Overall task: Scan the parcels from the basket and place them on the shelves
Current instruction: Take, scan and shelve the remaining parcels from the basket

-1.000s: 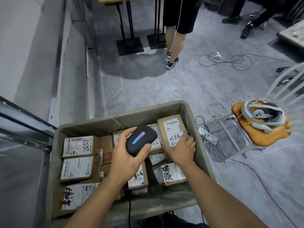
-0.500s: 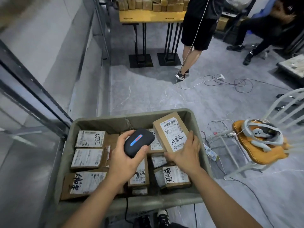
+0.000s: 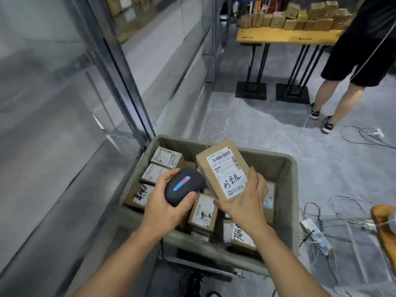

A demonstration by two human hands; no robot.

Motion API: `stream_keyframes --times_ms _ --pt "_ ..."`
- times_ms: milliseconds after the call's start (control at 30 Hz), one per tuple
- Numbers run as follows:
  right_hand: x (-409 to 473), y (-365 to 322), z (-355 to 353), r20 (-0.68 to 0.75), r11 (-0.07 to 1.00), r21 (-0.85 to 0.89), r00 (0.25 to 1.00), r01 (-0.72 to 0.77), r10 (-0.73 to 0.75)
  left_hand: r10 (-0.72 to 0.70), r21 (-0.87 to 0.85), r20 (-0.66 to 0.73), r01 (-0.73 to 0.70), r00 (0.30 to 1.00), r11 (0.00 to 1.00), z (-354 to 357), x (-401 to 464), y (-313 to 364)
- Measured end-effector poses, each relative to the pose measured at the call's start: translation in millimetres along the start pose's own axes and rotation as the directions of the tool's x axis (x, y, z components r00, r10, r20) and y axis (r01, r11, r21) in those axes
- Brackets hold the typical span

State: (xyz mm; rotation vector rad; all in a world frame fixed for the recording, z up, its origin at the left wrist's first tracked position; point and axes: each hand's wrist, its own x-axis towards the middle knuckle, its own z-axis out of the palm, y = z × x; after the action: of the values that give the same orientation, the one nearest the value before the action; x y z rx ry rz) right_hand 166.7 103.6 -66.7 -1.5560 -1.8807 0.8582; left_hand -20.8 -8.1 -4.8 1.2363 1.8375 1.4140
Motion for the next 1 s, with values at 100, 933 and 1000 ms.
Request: stream_keyframes --times_ms 100,933,1000 --pt "-2.5 -13.7 2.7 0.088 0.992 0.03 0.988 0.121 -0.123 0.002 0.06 -0.082 0.003 0.997 0.998 -18.3 -18.7 7.5" --pt "-119.0 -158.9 73.0 0.527 0.675 0.306 0.471 0.672 -0.708 0.029 0.369 -0.568 0.223 0.822 0.902 -189.0 -227.7 61.7" --pt "-132.7 -167.5 73.1 0.554 0.629 0.324 0.397 0.707 -0.732 0.036 0.435 -0.551 0.25 0.834 0.865 -200.8 -253.7 67.6"
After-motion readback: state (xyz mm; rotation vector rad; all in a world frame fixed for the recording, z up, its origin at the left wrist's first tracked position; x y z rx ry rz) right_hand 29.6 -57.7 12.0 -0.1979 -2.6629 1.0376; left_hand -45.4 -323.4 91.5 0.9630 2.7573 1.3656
